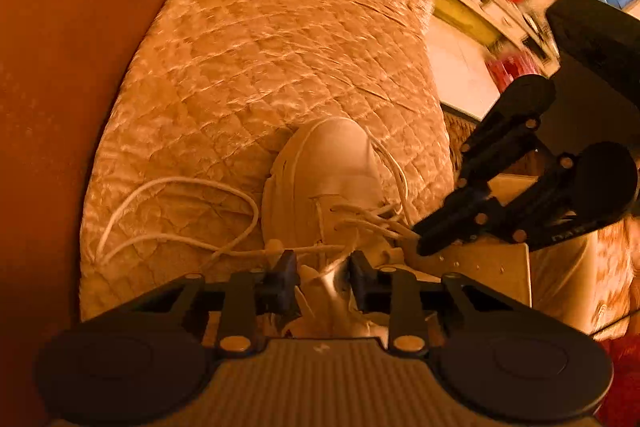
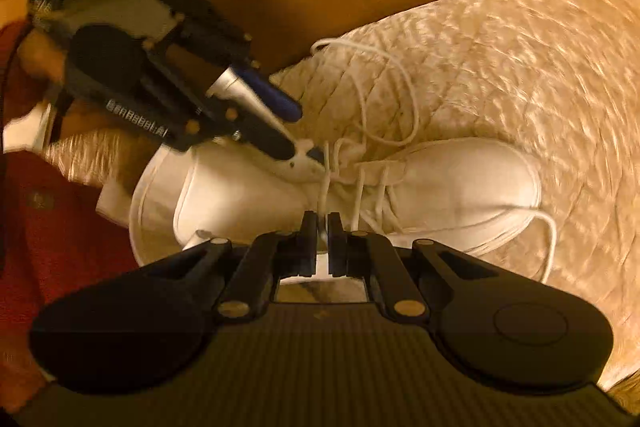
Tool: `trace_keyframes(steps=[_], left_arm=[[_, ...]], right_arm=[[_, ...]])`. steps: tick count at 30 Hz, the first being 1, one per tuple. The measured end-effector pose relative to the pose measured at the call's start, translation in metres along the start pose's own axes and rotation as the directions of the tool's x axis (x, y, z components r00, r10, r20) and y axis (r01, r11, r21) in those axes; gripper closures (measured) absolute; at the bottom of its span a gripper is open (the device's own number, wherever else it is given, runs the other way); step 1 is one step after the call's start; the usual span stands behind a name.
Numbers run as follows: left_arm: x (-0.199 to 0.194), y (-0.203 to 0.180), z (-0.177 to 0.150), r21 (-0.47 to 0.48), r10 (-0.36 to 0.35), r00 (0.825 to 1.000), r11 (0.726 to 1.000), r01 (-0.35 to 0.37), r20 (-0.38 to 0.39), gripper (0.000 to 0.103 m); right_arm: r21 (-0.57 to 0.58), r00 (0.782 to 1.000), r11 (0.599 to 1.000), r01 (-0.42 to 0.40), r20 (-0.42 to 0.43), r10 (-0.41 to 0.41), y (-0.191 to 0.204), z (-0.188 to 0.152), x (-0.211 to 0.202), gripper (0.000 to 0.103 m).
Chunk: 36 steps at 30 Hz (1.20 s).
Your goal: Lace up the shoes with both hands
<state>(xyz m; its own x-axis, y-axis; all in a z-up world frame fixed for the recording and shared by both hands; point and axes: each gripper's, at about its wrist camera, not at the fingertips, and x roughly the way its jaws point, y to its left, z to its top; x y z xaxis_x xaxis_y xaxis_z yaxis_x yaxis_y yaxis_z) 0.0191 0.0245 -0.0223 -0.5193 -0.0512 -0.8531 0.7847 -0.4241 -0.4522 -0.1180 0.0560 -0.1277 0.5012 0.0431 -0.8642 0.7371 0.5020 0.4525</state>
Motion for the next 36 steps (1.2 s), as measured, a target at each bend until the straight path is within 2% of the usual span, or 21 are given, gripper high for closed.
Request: trace_keyframes(steps=[5,8,11,14,16,19,21,23,25,26,28,33,34,35,36], left_arm=[[0.001,0.016,-0.006,-0.111,-0.025,0.999,0.993,0.029,0.035,0.07],[0.0,0.016,-0.007,-0.119,-0.03,0.998,0.992,0.037,0.057,0.069],[-0.004,0.015,-0.006,-0.116,-0.033,0.996,0.992,0.043,0.088,0.069],[-0.008,0.017,0.0,-0.117,-0.051,0.992,0.991,0.064,0.113,0.068],[-0.009,0.015,0.008,-0.085,-0.077,0.99,0.993,0.087,0.12,0.068],[-0.007,0.006,0.019,-0.016,-0.07,0.992,0.997,0.072,0.108,0.056],[-0.003,0.004,0.022,-0.011,-0.066,0.993,0.998,0.067,0.096,0.056],[-0.001,0.006,0.021,-0.025,-0.066,0.994,0.997,0.068,0.091,0.056],[0.0,0.008,0.019,-0.039,-0.063,0.994,0.997,0.066,0.09,0.056],[0.0,0.009,0.018,-0.047,-0.061,0.994,0.997,0.065,0.09,0.056],[0.0,0.012,0.016,-0.062,-0.06,0.994,0.996,0.065,0.089,0.056],[-0.003,0.019,0.011,-0.096,-0.079,0.995,0.992,0.084,0.06,0.056],[-0.003,0.019,0.01,-0.092,-0.08,0.995,0.992,0.085,0.054,0.055],[-0.003,0.018,0.01,-0.087,-0.079,0.996,0.993,0.083,0.048,0.054],[-0.003,0.017,0.009,-0.081,-0.078,0.996,0.993,0.081,0.043,0.054]], right_arm=[[-0.167,0.989,0.986,-0.028,-0.15,0.003,0.009,0.028,0.006,0.096],[-0.245,0.969,0.969,-0.029,-0.246,-0.033,0.011,0.045,0.015,0.096],[-0.291,0.96,0.956,-0.02,-0.272,-0.063,0.014,0.055,0.02,0.096],[-0.294,0.969,0.956,0.011,-0.233,-0.082,0.012,0.051,0.023,0.096],[-0.274,0.975,0.961,0.034,-0.202,-0.092,0.008,0.043,0.022,0.095],[-0.191,0.989,0.981,0.045,-0.13,-0.07,-0.003,0.028,0.013,0.095],[-0.111,0.997,0.993,0.035,-0.071,-0.043,-0.011,0.019,0.006,0.095],[-0.03,1.0,1.0,0.0,0.011,0.0,-0.014,0.012,0.0,0.077],[0.031,0.993,0.996,-0.08,0.084,0.077,-0.018,0.005,-0.005,0.07],[0.044,0.988,0.992,-0.114,0.112,0.109,-0.019,0.002,-0.005,0.07],[0.033,0.983,0.989,-0.144,0.122,0.139,-0.019,-0.002,-0.001,0.07],[-0.053,0.989,0.994,-0.095,0.109,0.1,-0.006,0.003,0.009,0.07],[-0.062,0.99,0.994,-0.085,0.111,0.091,-0.005,0.004,0.009,0.076],[-0.073,0.99,0.995,-0.075,0.11,0.083,-0.004,0.006,0.01,0.088],[-0.081,0.992,0.995,-0.066,0.103,0.074,-0.003,0.006,0.012,0.093]])
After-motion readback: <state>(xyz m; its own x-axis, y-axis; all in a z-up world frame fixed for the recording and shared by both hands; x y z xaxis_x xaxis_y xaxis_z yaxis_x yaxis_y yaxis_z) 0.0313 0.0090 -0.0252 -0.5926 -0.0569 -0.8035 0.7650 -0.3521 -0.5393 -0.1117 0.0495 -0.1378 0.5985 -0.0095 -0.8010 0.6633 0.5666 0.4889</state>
